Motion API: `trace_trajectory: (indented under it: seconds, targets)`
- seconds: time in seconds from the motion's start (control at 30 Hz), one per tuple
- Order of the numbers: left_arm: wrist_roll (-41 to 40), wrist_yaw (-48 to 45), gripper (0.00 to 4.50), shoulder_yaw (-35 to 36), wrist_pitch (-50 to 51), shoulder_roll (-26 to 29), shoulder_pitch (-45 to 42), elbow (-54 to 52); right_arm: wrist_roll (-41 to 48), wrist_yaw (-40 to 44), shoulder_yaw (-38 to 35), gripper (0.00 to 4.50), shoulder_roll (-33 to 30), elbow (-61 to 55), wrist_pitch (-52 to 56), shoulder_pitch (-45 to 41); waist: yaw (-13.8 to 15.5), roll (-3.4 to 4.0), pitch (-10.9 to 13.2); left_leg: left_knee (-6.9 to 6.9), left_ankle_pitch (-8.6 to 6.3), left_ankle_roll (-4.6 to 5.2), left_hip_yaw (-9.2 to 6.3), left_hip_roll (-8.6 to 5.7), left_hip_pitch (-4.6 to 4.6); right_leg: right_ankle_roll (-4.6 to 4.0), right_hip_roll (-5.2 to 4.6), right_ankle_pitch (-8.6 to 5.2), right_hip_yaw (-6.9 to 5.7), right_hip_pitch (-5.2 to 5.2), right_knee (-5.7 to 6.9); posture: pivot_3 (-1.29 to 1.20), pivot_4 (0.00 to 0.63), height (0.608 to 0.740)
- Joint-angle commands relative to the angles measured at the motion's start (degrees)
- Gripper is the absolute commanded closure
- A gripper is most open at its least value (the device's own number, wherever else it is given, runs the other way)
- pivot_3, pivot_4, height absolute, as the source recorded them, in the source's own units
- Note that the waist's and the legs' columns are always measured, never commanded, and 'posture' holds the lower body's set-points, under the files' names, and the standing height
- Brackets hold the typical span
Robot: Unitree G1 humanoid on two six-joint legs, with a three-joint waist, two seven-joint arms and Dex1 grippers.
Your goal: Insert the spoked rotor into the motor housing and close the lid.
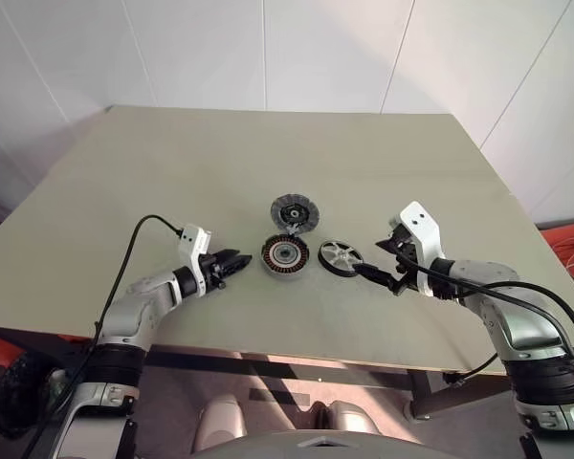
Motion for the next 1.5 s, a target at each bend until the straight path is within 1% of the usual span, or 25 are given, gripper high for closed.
trace_trajectory:
  seconds: [0.03, 0.27, 0.57, 0.7, 0.83, 1.0, 1.07, 1.13, 1.23, 1.27, 1.3, 1.4, 1.5]
  targets:
    - [0.3, -0.6, 2.20, -0.2, -1.3, -0.1, -0.5, -0.6, 2.8, -1.2, -3.1, 0.22, 0.8, 0.6, 1.9, -0.9, 0.1, 0.00, 0.0, 0.00, 0.00, 0.00, 0.00, 0.00, 0.00, 0.00, 0.00, 0.00, 0.00, 0.00, 0.00, 0.00, 0.000, 0.740]
    - [0.9, -0.5, 2.20, -0.2, -1.7, 0.0, -0.3, -0.7, 5.4, -3.6, -3.9, 0.22, 2.9, 2.6, 5.1, -2.6, 0.2, 0.01, 0.0, 0.00, 0.00, 0.00, 0.00, 0.00, 0.01, 0.00, 0.00, 0.00, 0.00, 0.00, 0.01, 0.00, 0.000, 0.740]
    - [1.0, -0.3, 2.20, -0.1, -1.8, 0.4, 0.2, -1.5, 8.8, -5.9, -4.9, 0.22, 4.6, 1.5, 10.3, -1.5, 0.2, 0.02, 0.0, -0.01, 0.01, -0.02, 0.01, 0.00, 0.02, 0.00, 0.00, 0.00, 0.00, 0.00, 0.01, 0.00, 0.000, 0.740]
    - [1.1, -0.3, 2.20, -0.1, -1.8, 0.5, 0.3, -1.6, 8.7, -6.5, -5.6, 0.22, 3.7, 1.7, 10.4, -1.4, 0.3, 0.02, 0.0, -0.01, 0.01, -0.02, 0.01, 0.00, 0.02, 0.00, 0.00, 0.00, 0.00, 0.00, 0.01, 0.00, 0.000, 0.740]
    - [1.1, -0.4, 2.20, -0.2, -1.8, 0.4, 0.3, -1.6, 4.7, -8.3, -4.4, 0.22, 0.3, 3.7, 8.6, -0.9, 0.4, 0.02, 0.0, -0.01, 0.01, -0.03, 0.01, -0.02, 0.01, 0.00, -0.02, 0.00, 0.00, 0.00, -0.01, 0.00, 0.000, 0.740]
    - [1.2, -0.5, 2.20, -0.5, -1.9, 0.3, -0.2, -1.0, 5.4, -9.4, -5.7, 0.22, -0.1, 3.9, 9.6, -1.4, 0.3, 0.07, 0.0, -0.02, 0.01, -0.03, 0.01, -0.01, 0.01, 0.01, -0.02, 0.00, 0.00, 0.00, -0.01, 0.00, 0.000, 0.740]
    - [1.2, -0.5, 2.20, -0.6, -1.9, 0.3, -0.3, -0.9, 7.3, -10.0, -7.6, 0.22, 1.1, 3.3, 11.2, -2.2, 0.4, 0.07, 0.0, -0.02, 0.01, -0.03, 0.01, -0.02, 0.01, 0.01, -0.02, 0.00, 0.00, 0.00, -0.01, 0.00, 0.000, 0.740]
    - [1.2, -0.5, 2.20, -0.6, -1.7, 0.4, -0.3, -0.9, 11.0, -11.0, -10.8, 0.22, 3.5, 2.0, 13.8, -3.6, 0.4, 0.08, 0.0, -0.02, 0.01, -0.02, 0.01, -0.03, 0.00, 0.01, -0.02, 0.00, 0.00, 0.00, -0.02, 0.00, 0.000, 0.740]
    - [1.1, -0.5, 2.20, -0.6, -1.3, 0.4, -0.3, -1.0, 22.8, -16.1, -23.3, 0.22, 11.9, 1.5, 23.2, -11.4, 0.0, 0.21, 0.0, -0.03, 0.03, -0.05, 0.02, -0.02, 0.02, 0.00, -0.01, 0.00, 0.02, -0.05, 0.05, 0.00, 0.000, 0.740]
    - [1.0, -0.5, 2.20, -0.6, -1.2, 0.4, -0.2, -1.1, 25.6, -17.9, -26.7, 0.22, 14.1, 1.4, 26.2, -13.6, 0.0, 0.28, 0.0, -0.03, 0.05, -0.08, 0.03, -0.03, 0.01, 0.00, -0.01, 0.01, 0.05, -0.12, 0.09, 0.00, 0.000, 0.740]
    - [1.0, -0.4, 2.20, -0.7, -1.1, 0.5, -0.1, -1.3, 26.9, -19.3, -28.4, 0.22, 15.2, 1.1, 28.3, -14.8, 0.1, 0.31, 0.0, -0.03, 0.07, -0.10, 0.03, -0.03, 0.02, -0.01, -0.01, 0.02, 0.05, -0.13, 0.12, 0.00, 0.000, 0.740]
    - [1.0, -0.4, 2.20, -0.7, -1.0, 0.6, 0.0, -1.5, 28.9, -23.3, -31.5, 0.22, 17.3, 1.2, 33.5, -16.4, 0.8, 0.22, -0.1, -0.05, 0.10, -0.16, -0.01, 0.00, 0.15, -0.02, 0.00, 0.01, -0.03, -0.10, 0.15, 0.00, 0.000, 0.740]
    - [1.0, -0.4, 2.20, -0.7, -0.9, 0.7, 0.1, -1.7, 28.2, -25.2, -30.5, 0.22, 17.1, 1.1, 35.4, -14.3, 0.9, 0.22, -0.1, -0.08, 0.10, -0.15, -0.01, -0.04, 0.10, -0.02, -0.02, 0.01, -0.03, -0.08, 0.01, 0.00, 0.000, 0.740]
